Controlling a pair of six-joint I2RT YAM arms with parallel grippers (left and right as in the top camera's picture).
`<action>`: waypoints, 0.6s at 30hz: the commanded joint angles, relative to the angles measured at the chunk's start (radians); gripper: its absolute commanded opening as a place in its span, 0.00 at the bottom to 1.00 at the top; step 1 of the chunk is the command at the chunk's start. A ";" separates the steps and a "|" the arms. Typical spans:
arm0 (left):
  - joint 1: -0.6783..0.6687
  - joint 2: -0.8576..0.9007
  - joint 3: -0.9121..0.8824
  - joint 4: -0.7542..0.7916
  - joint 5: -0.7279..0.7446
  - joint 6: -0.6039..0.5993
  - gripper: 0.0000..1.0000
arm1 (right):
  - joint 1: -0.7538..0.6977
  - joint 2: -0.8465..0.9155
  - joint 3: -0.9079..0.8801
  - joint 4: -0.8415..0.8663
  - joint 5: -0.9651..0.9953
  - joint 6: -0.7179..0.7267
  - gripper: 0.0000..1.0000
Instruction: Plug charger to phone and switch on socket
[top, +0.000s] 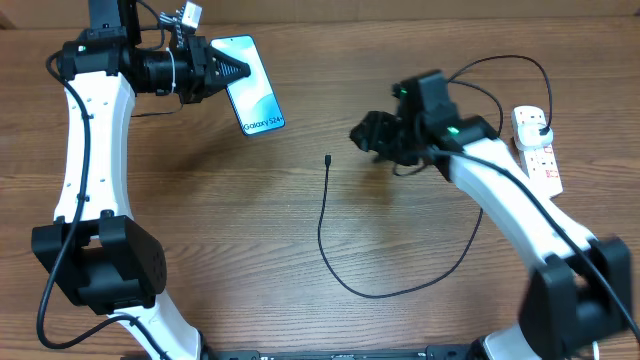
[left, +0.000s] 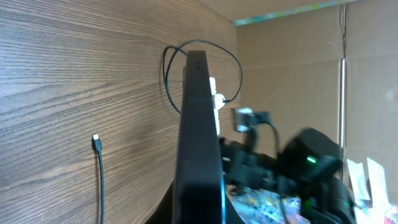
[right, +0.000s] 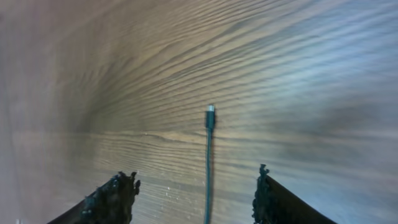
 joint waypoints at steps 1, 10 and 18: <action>0.026 -0.004 0.010 -0.001 0.057 -0.029 0.04 | 0.016 0.100 0.048 0.038 -0.088 -0.037 0.56; 0.032 -0.004 0.009 -0.011 0.056 -0.029 0.04 | 0.069 0.256 0.047 0.160 -0.105 -0.017 0.42; 0.032 -0.004 0.010 -0.023 0.056 -0.028 0.04 | 0.079 0.331 0.047 0.175 -0.105 -0.010 0.32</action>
